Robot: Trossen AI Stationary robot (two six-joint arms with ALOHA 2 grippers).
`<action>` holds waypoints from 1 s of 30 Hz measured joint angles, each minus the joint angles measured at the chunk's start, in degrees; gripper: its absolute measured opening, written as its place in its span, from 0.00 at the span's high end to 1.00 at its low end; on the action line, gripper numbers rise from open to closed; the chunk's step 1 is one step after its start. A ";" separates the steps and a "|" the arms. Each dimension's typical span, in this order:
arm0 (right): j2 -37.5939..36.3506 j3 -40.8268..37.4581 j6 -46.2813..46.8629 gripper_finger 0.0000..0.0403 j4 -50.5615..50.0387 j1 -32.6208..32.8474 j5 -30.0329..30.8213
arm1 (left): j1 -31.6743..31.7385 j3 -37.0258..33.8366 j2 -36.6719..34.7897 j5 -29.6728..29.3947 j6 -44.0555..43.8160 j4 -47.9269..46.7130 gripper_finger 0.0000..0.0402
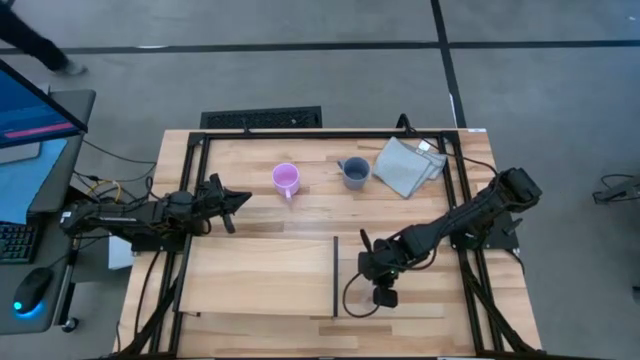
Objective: Stack small to large cups/mugs on shelf
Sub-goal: Put the transparent mug on the shelf
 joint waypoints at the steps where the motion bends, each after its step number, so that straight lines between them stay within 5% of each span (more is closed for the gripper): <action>1: 0.00 0.00 -0.10 0.98 -0.43 -0.17 -0.03 | 0.00 0.00 0.00 0.00 0.00 0.00 1.00; 30: -13.80 0.71 -2.19 0.99 -16.60 -9.92 0.92 | 0.00 -0.01 0.00 -0.28 0.35 0.00 1.00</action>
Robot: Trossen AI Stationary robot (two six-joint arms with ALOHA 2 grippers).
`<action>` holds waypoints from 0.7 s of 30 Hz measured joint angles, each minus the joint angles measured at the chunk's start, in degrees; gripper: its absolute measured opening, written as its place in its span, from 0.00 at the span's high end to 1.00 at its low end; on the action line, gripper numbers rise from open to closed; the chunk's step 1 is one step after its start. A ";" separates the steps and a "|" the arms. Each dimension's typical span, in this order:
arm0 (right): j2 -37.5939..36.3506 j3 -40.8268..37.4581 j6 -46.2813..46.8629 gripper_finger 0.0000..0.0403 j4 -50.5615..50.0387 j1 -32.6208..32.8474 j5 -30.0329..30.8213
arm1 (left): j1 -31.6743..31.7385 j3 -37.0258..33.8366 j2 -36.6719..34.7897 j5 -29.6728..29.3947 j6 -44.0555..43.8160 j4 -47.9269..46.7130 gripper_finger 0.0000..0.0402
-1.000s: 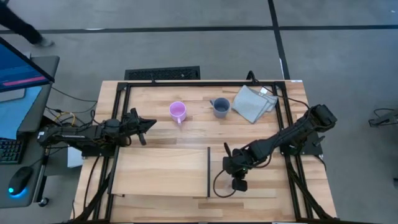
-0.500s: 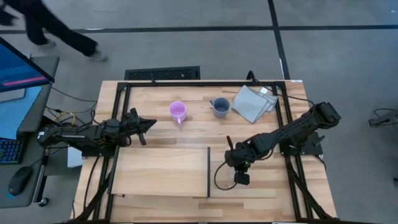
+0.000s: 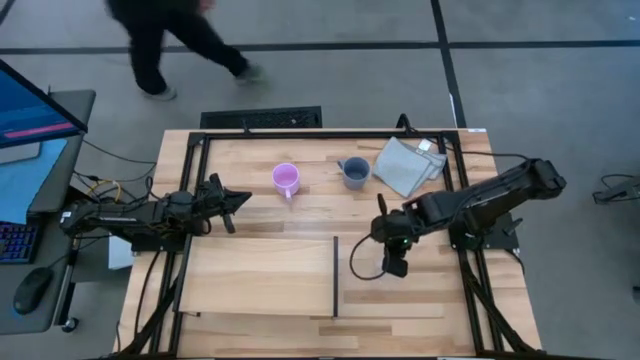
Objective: Stack small to large cups/mugs on shelf
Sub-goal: Put the transparent mug on the shelf
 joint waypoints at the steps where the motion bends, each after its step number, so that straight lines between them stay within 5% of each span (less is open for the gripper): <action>1: -0.06 1.11 -0.02 0.99 -2.00 -0.27 0.81 | -0.01 0.01 0.00 -0.01 0.00 0.00 1.00; 21: 4.92 35.06 -10.34 1.00 -29.97 -7.72 11.99 | 0.00 -0.01 0.00 0.02 -0.22 0.00 1.00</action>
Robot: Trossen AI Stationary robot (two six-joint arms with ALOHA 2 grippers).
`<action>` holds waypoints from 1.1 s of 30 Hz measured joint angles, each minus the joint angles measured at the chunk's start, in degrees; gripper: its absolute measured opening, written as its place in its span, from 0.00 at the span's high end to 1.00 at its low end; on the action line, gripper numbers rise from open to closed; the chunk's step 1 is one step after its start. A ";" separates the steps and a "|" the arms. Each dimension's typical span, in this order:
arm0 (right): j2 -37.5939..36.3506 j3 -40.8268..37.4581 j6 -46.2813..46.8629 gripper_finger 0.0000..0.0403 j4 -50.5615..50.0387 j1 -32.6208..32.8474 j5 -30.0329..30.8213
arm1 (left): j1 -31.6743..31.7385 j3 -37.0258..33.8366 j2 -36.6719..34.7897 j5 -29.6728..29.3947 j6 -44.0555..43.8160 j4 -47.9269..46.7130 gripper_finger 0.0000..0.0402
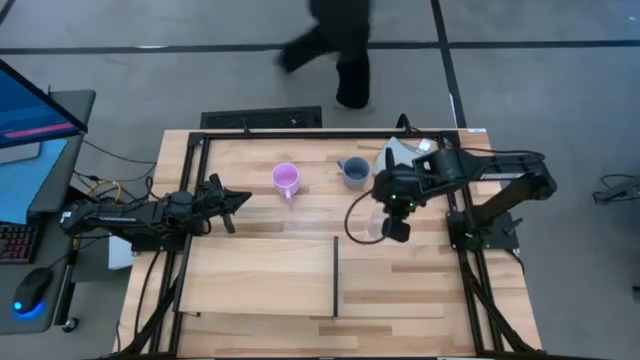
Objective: Stack small to large cups/mugs on shelf
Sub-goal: Put the transparent mug on the shelf
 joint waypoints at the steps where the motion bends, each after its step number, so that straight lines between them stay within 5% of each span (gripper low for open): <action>1: 0.87 1.82 -0.69 1.00 -0.75 -0.16 0.40 | -0.02 0.00 -0.02 0.00 0.00 0.00 1.00; 22: 25.82 39.65 -15.59 0.99 -8.37 -0.17 -0.79 | -0.01 0.00 1.40 0.09 -0.13 0.00 1.00; 33: 28.85 38.70 -15.62 0.99 -4.59 1.85 -4.47 | -0.02 0.02 1.40 0.07 -0.13 0.00 1.00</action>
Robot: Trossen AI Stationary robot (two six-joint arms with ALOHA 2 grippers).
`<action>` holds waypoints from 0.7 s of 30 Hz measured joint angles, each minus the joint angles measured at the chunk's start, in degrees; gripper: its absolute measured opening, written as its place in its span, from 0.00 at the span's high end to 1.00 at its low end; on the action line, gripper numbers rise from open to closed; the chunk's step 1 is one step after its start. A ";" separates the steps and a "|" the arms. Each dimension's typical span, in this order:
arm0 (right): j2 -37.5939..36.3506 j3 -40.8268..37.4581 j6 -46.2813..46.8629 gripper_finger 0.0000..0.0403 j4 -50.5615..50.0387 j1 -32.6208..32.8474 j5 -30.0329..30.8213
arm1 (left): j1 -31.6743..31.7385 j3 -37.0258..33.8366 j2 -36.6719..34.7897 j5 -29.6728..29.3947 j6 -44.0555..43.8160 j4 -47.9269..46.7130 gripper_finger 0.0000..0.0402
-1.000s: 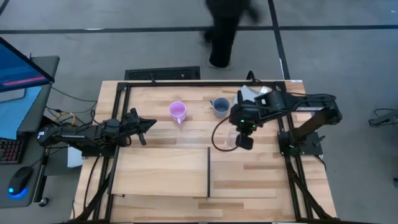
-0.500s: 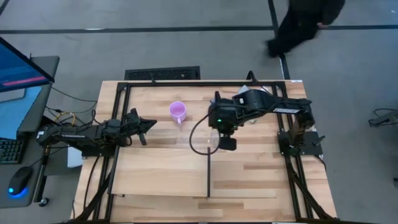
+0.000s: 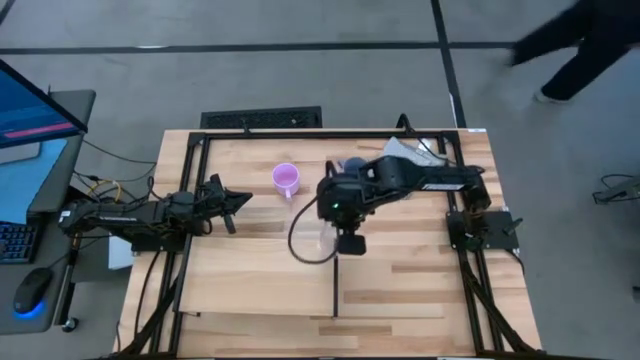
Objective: Stack small to large cups/mugs on shelf
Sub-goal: Put the transparent mug on the shelf
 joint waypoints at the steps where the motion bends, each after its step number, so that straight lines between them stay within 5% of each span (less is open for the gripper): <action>1: 0.15 -0.11 -0.02 0.99 -0.20 0.32 -0.04 | 0.00 -0.02 -0.02 0.00 0.00 0.00 1.00; 21: 3.48 0.23 -0.57 0.99 10.33 1.04 -4.01 | 0.02 0.00 0.00 0.04 1.23 0.00 1.00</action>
